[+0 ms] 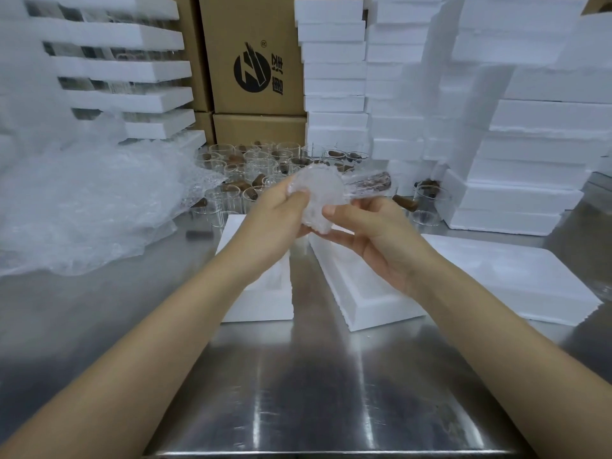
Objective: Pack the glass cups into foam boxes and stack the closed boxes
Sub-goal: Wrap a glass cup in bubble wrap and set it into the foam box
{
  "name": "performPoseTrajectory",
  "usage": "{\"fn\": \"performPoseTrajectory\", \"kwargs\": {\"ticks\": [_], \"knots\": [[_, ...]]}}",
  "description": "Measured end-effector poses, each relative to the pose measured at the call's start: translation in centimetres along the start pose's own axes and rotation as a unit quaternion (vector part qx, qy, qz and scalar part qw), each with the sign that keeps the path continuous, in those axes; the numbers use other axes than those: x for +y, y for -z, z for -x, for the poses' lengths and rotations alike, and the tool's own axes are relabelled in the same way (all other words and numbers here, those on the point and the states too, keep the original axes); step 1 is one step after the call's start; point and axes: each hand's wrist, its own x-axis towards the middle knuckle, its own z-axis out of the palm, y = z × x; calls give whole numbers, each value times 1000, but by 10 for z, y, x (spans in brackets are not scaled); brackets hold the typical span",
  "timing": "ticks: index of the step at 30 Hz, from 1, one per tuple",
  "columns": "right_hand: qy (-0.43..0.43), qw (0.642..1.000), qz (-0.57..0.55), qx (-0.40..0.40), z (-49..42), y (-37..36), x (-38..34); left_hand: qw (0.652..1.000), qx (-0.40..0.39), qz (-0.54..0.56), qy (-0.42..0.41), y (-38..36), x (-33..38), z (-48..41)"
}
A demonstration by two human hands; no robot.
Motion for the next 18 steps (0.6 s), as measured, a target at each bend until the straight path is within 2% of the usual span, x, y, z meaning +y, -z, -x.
{"fn": "performPoseTrajectory", "kwargs": {"ticks": [3,6,8,10,13,15,18], "knots": [[26,998,37,-33,4,-3,0,999,22,-38,-26,3,-3,1],[35,995,94,1,6,-7,5,991,69,-102,-44,5,-5,1],[32,995,92,17,5,-9,6,987,79,-133,-40,5,-4,1],[22,999,27,-1,3,-8,4,996,46,-80,-6,5,-1,1],[-12,994,-108,9,0,-4,-2,996,-7,69,56,9,6,-5],[-24,990,-138,28,-1,-2,-3,989,-26,137,50,12,9,-7],[-59,975,-210,46,-1,-2,-2,990,-47,135,8,11,8,-5]]}}
